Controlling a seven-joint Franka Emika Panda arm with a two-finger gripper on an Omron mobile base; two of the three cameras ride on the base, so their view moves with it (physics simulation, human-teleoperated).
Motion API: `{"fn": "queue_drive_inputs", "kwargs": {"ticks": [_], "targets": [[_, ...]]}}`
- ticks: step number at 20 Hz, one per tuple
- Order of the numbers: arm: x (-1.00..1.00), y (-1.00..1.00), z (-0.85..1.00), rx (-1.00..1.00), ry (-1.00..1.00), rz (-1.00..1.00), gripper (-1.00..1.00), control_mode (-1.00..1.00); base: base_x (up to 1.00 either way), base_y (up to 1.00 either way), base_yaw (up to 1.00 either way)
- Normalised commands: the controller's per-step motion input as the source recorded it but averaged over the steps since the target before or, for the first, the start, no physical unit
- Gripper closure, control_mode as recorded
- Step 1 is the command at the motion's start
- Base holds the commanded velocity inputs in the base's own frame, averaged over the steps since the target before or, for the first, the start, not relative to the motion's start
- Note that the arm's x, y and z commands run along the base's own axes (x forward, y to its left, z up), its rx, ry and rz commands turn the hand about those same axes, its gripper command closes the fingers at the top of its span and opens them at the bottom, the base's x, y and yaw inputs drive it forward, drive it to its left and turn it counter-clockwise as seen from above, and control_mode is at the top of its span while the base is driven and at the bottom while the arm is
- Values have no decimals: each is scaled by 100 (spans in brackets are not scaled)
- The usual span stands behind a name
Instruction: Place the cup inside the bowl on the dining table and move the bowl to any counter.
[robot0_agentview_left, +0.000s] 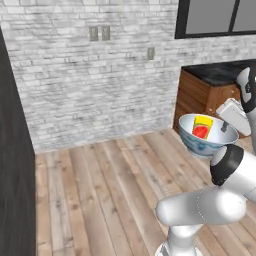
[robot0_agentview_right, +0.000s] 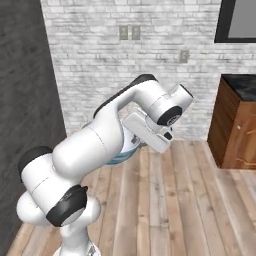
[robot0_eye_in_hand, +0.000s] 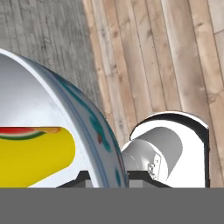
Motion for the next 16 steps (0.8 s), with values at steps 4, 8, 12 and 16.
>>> {"fn": "queue_drive_inputs", "kwargs": {"ticks": [4,8,12,16], "targets": [[0,0,0,0,0,0,100,100,100,28,0],[0,0,0,0,0,0,100,100,100,23,0],[0,0,0,0,0,0,100,100,100,-3,1],[0,0,0,0,0,0,100,100,71,-32,6]]}}
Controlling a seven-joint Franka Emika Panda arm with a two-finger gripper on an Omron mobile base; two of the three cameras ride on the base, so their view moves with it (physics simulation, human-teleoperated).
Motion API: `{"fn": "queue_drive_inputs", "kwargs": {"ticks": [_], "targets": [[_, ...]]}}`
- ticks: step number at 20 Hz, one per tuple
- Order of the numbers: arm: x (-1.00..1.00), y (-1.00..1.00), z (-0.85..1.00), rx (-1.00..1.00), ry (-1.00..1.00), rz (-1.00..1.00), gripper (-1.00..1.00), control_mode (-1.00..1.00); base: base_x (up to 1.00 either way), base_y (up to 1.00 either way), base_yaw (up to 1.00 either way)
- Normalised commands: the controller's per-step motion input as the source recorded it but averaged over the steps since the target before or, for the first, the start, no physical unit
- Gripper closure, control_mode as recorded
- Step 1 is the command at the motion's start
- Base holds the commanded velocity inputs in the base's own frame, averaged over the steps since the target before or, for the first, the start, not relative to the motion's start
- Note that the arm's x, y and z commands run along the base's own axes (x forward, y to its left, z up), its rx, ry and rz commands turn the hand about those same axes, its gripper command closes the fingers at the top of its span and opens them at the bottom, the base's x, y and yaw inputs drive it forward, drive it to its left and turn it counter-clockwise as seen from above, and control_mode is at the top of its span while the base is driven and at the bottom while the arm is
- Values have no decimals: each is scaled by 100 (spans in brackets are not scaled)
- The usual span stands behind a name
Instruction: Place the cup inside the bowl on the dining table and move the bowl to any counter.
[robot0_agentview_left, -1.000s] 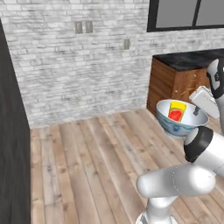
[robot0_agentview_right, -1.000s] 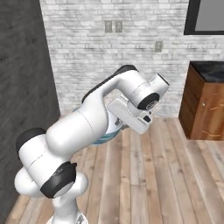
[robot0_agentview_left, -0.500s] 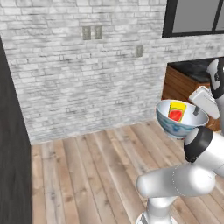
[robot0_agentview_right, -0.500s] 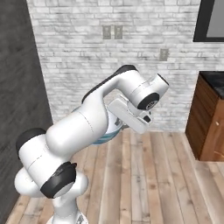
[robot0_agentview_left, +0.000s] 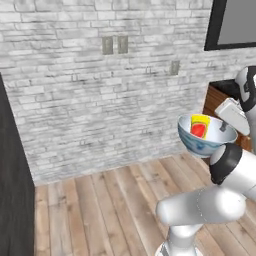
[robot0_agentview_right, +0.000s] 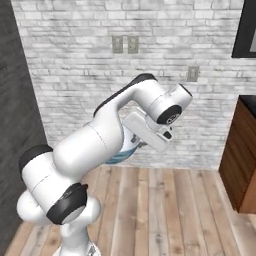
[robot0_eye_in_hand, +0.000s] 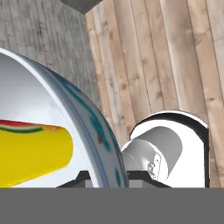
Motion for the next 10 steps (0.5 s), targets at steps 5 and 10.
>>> {"fn": "queue_drive_inputs", "kwargs": {"ticks": [5,10], "targets": [[0,0,0,0,0,0,100,100,4,-88,11],[0,0,0,0,0,0,100,100,16,-98,13]]}}
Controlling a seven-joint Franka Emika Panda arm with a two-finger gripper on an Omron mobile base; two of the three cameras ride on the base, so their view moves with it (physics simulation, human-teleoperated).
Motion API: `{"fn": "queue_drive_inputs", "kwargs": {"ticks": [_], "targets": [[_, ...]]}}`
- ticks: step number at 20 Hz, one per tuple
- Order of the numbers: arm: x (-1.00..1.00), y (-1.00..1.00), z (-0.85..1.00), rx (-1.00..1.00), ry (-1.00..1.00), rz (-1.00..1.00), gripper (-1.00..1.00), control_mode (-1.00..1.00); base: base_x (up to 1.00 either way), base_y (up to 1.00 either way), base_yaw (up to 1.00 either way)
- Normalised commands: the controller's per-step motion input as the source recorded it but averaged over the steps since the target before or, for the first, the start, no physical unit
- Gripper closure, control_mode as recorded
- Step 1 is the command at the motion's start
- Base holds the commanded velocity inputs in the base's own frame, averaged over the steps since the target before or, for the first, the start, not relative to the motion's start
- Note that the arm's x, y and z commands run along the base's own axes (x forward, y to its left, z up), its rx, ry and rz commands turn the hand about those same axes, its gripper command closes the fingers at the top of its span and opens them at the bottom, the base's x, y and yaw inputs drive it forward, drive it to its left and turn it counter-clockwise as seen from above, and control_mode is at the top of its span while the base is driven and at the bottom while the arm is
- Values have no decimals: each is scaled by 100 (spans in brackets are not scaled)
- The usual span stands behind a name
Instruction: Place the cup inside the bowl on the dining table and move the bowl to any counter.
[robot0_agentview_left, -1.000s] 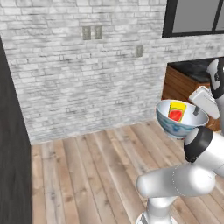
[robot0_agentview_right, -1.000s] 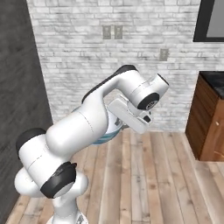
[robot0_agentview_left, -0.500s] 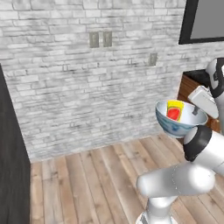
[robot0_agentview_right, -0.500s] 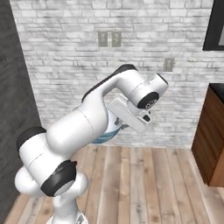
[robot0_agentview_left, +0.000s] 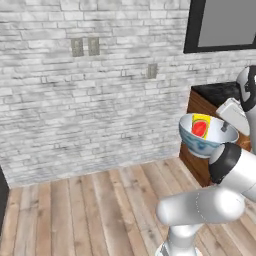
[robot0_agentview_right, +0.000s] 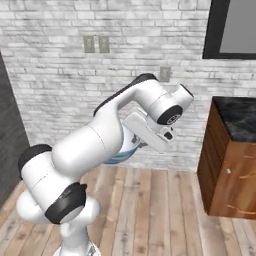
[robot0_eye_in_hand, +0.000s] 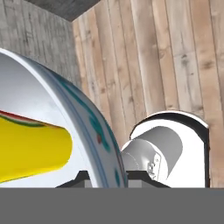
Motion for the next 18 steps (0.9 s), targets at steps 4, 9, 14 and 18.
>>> {"fn": "queue_drive_inputs", "kwargs": {"ticks": [4,9,14,18], "targets": [[0,0,0,0,0,0,100,100,29,-94,13],[0,0,0,0,0,0,100,100,20,-98,11],[0,0,0,0,0,0,100,100,17,-98,8],[0,0,0,0,0,0,100,100,24,-95,7]]}}
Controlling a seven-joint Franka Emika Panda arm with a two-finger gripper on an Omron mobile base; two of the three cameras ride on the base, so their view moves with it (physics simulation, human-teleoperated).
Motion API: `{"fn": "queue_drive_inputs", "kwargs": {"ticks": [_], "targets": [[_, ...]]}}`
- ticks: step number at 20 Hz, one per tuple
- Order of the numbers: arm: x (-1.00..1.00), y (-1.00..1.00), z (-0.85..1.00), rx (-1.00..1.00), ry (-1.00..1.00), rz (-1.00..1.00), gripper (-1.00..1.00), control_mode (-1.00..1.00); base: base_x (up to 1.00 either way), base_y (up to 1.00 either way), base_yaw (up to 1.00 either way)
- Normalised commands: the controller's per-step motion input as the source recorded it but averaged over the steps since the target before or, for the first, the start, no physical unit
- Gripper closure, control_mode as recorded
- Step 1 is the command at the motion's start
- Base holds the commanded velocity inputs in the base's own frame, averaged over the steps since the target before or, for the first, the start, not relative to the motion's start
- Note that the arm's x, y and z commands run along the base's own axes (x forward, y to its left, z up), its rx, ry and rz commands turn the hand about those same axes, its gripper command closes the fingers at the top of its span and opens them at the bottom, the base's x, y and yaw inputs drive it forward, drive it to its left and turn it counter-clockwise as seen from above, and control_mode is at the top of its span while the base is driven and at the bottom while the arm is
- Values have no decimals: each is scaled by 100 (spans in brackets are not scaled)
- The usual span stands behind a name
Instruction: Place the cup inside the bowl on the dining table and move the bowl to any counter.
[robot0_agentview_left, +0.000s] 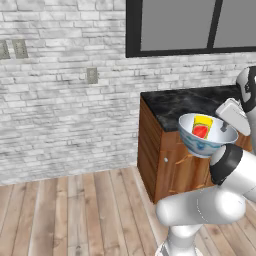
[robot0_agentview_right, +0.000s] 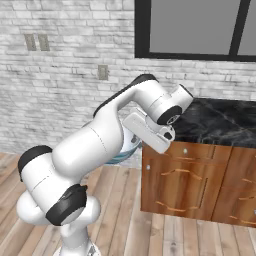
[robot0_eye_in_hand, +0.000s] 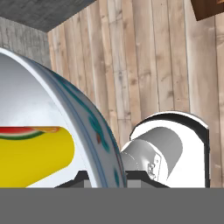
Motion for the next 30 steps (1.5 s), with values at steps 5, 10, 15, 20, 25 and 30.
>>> {"fn": "queue_drive_inputs", "kwargs": {"ticks": [5,10,15,20,25,30], "targets": [[0,0,0,0,0,0,100,100,34,-92,4],[0,0,0,0,0,0,100,100,62,-73,2],[0,0,0,0,0,0,100,100,68,-50,0],[0,0,0,0,0,0,100,100,56,-41,0],[0,0,0,0,0,0,100,100,71,-16,2],[0,0,0,0,0,0,100,100,2,0,1]]}}
